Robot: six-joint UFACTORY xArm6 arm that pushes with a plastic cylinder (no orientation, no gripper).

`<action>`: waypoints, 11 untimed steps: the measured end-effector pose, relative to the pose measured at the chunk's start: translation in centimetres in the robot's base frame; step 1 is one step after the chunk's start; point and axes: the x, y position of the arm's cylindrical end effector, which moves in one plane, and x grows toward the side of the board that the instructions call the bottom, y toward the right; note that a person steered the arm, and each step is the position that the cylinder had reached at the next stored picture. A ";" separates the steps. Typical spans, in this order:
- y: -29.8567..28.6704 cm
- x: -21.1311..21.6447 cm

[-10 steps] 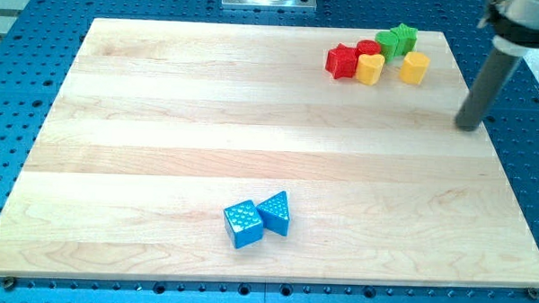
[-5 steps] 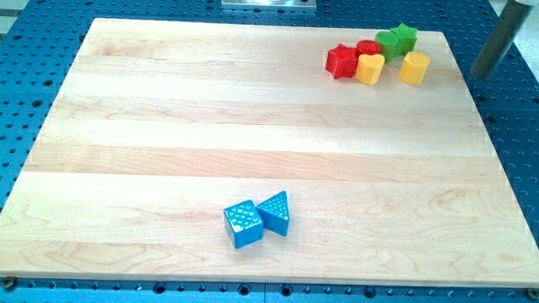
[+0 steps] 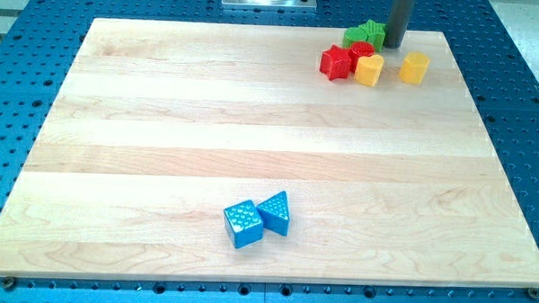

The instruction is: Move the green star towards the top left corner of the board

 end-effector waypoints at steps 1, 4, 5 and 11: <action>0.4 -0.9; -15.7 3.6; -20.1 5.5; -32.5 3.4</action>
